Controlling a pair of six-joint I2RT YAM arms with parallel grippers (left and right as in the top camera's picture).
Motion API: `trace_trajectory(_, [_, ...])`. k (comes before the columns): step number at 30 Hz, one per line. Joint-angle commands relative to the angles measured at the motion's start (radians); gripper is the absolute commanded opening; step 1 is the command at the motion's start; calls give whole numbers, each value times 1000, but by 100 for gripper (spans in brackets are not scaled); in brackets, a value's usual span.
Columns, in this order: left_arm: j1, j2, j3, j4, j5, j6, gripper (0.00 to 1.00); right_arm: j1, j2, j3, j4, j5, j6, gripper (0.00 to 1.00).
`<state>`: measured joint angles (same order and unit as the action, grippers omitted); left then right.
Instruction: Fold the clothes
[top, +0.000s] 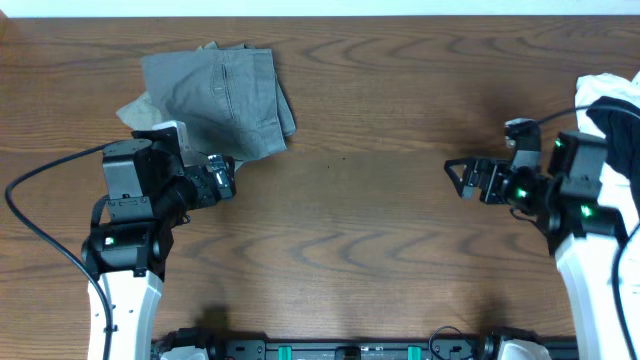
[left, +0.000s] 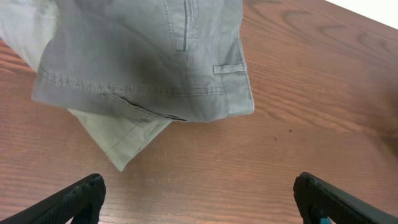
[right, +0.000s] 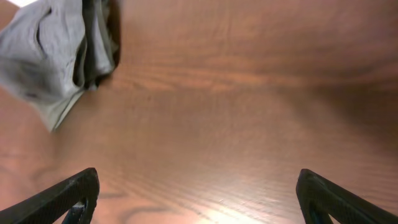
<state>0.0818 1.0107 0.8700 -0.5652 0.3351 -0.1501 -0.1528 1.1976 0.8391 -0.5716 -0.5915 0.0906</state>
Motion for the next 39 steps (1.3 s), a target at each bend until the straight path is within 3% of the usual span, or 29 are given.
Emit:
trace_trajectory(1, [-5, -3, 30, 2, 24, 44, 98, 9, 90, 43, -5, -68, -17, 99])
trace_trajectory(4, [-5, 0, 48, 6, 24, 51, 98, 8, 169, 123, -64, 66, 28, 99])
trace_trajectory(10, [-39, 36, 117, -29, 23, 60, 98, -6, 355, 452, -276, 454, 78, 99])
trace_trajectory(18, [-92, 75, 121, -64, 20, 63, 98, -198, 552, 769, -240, 526, 122, 98])
trace_trajectory(30, [-106, 81, 121, -90, 20, 63, 98, -507, 815, 810, -92, 618, 163, 89])
trace_trajectory(36, [-106, 81, 121, -89, 20, 63, 98, -584, 875, 810, -54, 625, 114, 78])
trace_trajectory(39, [-106, 81, 121, -89, 20, 63, 98, -596, 908, 810, -37, 686, 90, 77])
